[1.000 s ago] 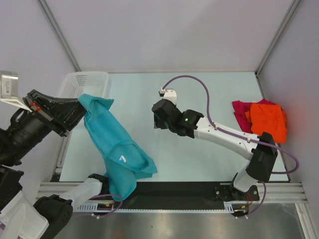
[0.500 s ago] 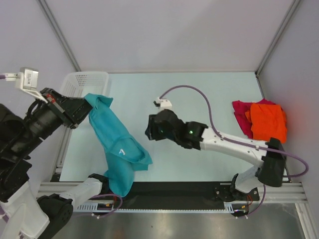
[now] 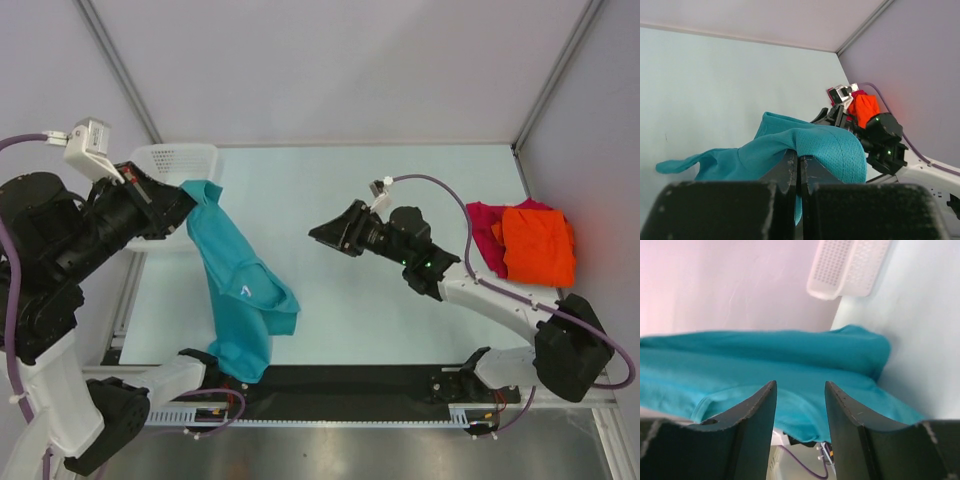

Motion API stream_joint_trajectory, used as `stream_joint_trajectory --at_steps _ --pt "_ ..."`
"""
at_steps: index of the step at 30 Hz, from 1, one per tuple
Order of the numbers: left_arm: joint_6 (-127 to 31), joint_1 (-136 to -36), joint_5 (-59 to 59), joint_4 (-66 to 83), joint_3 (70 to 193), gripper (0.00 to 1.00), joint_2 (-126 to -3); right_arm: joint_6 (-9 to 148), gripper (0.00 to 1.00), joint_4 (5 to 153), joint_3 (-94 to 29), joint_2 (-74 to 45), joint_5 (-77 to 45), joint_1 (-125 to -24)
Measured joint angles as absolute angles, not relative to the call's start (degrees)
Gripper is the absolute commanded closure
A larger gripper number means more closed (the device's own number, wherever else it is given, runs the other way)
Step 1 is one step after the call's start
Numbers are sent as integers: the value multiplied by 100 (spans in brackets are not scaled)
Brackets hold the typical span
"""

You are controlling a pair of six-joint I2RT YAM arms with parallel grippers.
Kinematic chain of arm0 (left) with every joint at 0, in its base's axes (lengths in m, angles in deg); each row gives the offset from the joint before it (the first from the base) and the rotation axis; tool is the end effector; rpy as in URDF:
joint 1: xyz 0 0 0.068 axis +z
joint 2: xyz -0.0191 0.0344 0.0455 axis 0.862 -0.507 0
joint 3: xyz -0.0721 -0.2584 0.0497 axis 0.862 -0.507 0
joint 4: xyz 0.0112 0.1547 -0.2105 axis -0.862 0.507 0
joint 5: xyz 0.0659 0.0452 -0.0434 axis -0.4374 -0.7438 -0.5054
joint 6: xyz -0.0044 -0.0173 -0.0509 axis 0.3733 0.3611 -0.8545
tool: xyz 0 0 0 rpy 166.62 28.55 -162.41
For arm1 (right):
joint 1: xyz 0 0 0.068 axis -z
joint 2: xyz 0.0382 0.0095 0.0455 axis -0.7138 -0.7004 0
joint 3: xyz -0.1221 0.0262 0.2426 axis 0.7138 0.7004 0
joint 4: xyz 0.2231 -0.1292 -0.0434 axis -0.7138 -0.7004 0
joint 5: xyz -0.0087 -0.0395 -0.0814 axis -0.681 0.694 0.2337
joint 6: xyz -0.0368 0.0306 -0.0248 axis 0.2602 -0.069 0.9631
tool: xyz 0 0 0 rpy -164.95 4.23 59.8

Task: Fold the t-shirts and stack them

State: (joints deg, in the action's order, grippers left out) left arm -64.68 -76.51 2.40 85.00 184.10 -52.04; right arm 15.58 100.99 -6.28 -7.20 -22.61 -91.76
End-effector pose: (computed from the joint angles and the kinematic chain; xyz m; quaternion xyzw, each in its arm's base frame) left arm 0.0643 -0.0264 0.5690 -0.0206 0.7789 -0.3049 0.5476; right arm 0.2030 0.2250 0.3134 0.0031 0.7274 0.6013 0.3306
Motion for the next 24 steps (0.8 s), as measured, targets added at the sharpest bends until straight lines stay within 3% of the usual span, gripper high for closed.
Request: stream_joint_trajectory --at_steps 10,24 --pt "-6494 -7651 303 8519 18518 100 -5084 1068 47 11061 -868 -2387 -3328 -8254" --pt "-6498 -7651 336 8543 18629 100 -5156 861 48 11955 -1483 -4308 -3927 -8953"
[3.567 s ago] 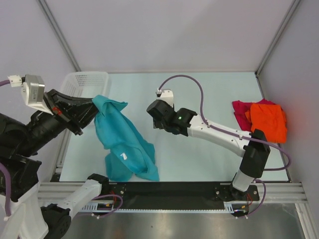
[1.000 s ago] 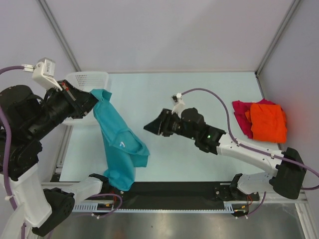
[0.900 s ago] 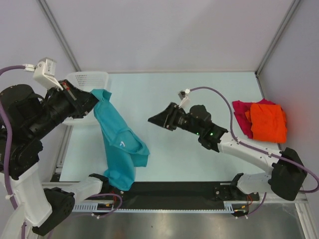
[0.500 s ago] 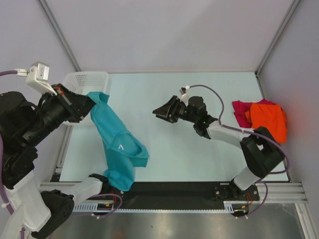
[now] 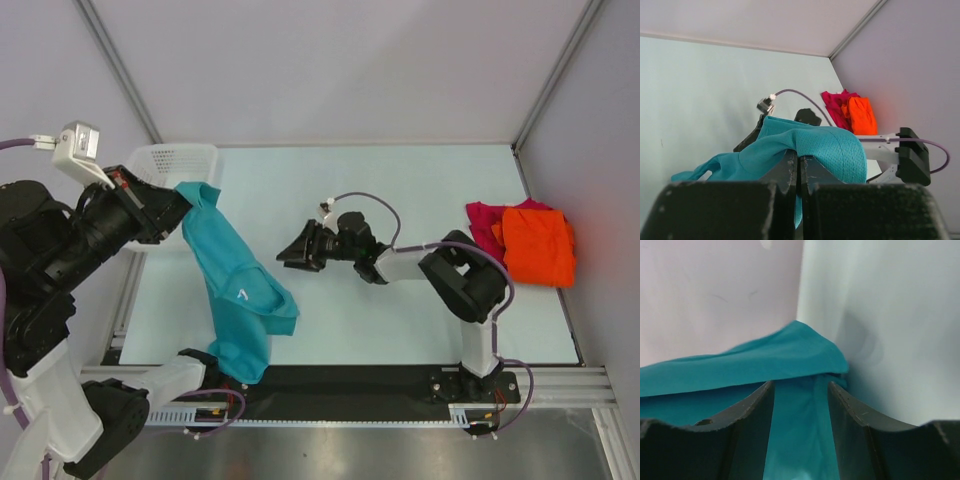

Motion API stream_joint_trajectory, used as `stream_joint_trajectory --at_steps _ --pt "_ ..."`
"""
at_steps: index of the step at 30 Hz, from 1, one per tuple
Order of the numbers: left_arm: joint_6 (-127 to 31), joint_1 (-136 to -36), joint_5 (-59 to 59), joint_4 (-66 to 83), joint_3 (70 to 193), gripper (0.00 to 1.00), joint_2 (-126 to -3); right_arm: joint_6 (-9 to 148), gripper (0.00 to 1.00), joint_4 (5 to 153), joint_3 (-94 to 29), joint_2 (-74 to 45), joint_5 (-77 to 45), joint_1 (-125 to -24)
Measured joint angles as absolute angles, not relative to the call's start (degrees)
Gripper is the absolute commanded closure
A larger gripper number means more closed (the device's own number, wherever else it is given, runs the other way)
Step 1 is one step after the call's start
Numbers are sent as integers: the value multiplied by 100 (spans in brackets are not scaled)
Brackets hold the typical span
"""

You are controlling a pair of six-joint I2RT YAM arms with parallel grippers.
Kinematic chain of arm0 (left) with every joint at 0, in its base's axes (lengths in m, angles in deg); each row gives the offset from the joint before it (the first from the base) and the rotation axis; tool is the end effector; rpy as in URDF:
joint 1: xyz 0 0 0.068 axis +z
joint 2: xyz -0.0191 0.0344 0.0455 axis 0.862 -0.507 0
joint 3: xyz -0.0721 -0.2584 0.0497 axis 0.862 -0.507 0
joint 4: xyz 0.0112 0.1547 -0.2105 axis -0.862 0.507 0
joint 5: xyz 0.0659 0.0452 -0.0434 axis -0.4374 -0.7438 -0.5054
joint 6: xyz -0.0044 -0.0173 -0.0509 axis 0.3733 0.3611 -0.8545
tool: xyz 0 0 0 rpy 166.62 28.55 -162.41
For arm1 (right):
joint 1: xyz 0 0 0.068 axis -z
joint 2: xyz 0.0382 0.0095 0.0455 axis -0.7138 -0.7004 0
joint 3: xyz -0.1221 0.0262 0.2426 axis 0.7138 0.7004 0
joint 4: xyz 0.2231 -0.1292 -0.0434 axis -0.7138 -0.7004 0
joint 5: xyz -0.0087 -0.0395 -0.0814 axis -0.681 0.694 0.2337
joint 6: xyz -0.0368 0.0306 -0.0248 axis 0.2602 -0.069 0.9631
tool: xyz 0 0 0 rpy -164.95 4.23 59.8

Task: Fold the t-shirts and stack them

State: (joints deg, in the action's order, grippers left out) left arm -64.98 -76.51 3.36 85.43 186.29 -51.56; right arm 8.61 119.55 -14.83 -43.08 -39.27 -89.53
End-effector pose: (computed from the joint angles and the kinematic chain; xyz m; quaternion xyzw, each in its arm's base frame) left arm 0.0520 -0.0233 0.5748 -0.0146 0.7667 -0.3168 0.5582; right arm 0.2820 0.2980 0.1840 -0.0132 0.7682 0.6181 0.1661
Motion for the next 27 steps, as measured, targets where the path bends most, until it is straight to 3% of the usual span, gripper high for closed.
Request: stream_joint_trajectory --at_steps 7,23,25,26,27 --pt "-6501 -7651 336 8543 18636 100 -5196 649 48 12084 -1542 -5080 -4052 -9370" --pt "-6498 -7651 331 8543 18636 100 -5237 520 48 12302 -2062 -5226 -4163 -9593" --pt "-6496 -7651 331 8543 18636 100 -5239 493 60 12335 -2075 -5283 -4178 -9646" --pt "-6496 -7651 329 8543 18636 100 -5242 474 70 12363 -2081 -5320 -4187 -9683" --pt "-6496 -7651 329 8543 18636 100 -5244 472 100 12409 -2081 -5349 -4200 -9711"
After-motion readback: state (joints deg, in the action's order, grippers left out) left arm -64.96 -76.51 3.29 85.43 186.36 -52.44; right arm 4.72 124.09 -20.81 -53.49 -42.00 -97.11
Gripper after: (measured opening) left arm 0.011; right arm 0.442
